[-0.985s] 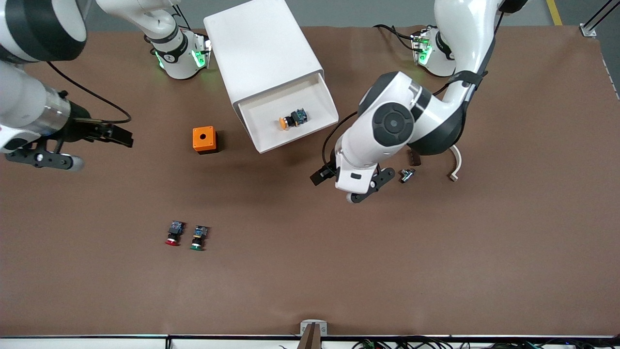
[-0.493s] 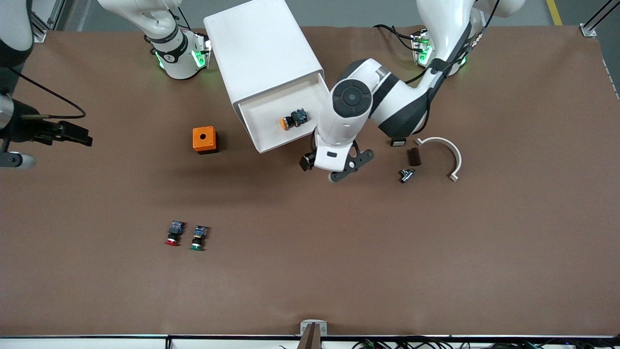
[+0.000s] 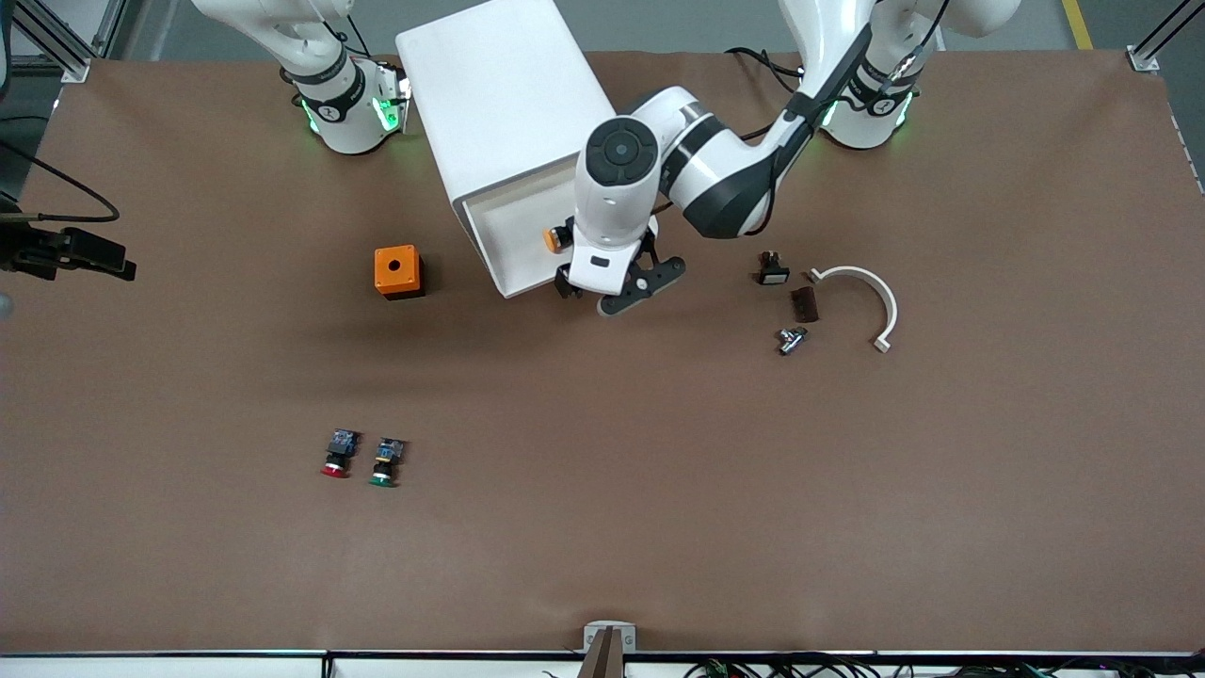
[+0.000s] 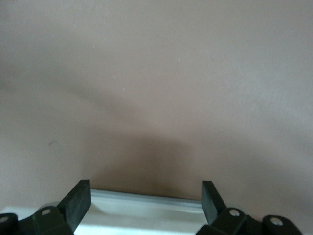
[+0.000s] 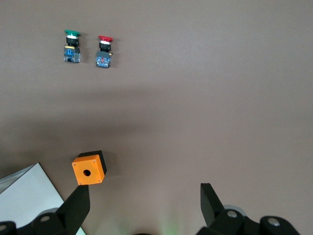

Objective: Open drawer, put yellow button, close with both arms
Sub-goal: 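Push the drawer closed into the cabinet with the left gripper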

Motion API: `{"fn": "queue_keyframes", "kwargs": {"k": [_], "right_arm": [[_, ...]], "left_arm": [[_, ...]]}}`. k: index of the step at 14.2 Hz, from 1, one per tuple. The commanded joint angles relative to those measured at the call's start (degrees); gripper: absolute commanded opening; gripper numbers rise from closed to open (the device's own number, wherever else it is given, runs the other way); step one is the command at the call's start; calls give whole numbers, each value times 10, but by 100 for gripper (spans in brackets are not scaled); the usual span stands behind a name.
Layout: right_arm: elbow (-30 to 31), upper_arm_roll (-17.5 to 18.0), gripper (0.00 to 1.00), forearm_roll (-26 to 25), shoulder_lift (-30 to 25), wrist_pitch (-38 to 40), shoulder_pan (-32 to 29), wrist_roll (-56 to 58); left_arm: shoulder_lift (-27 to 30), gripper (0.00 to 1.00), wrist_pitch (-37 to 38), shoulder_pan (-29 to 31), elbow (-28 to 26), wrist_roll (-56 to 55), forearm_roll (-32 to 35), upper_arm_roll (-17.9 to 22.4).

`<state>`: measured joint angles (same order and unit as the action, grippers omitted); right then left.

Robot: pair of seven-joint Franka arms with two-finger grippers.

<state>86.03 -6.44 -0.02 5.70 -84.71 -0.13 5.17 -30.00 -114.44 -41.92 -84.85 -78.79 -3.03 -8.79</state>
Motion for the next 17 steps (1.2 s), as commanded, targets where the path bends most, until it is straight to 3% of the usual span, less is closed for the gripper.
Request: {"fn": "queue_keyframes", "kwargs": {"k": [1,10,17], "right_arm": [[-19,13,100,-9,1,5,-11,1],[-10,14,100,7,-7,10,-15,-45],[21,14,100,5,-54,-5,-13,-36]], "left_arm": [[19,100,-4,-20,-22,-21,14,3],[8,100,0,-69,-21,-65,-1,-4],[-1,100,-1,-84,-20,-65,-102,-4]]}}
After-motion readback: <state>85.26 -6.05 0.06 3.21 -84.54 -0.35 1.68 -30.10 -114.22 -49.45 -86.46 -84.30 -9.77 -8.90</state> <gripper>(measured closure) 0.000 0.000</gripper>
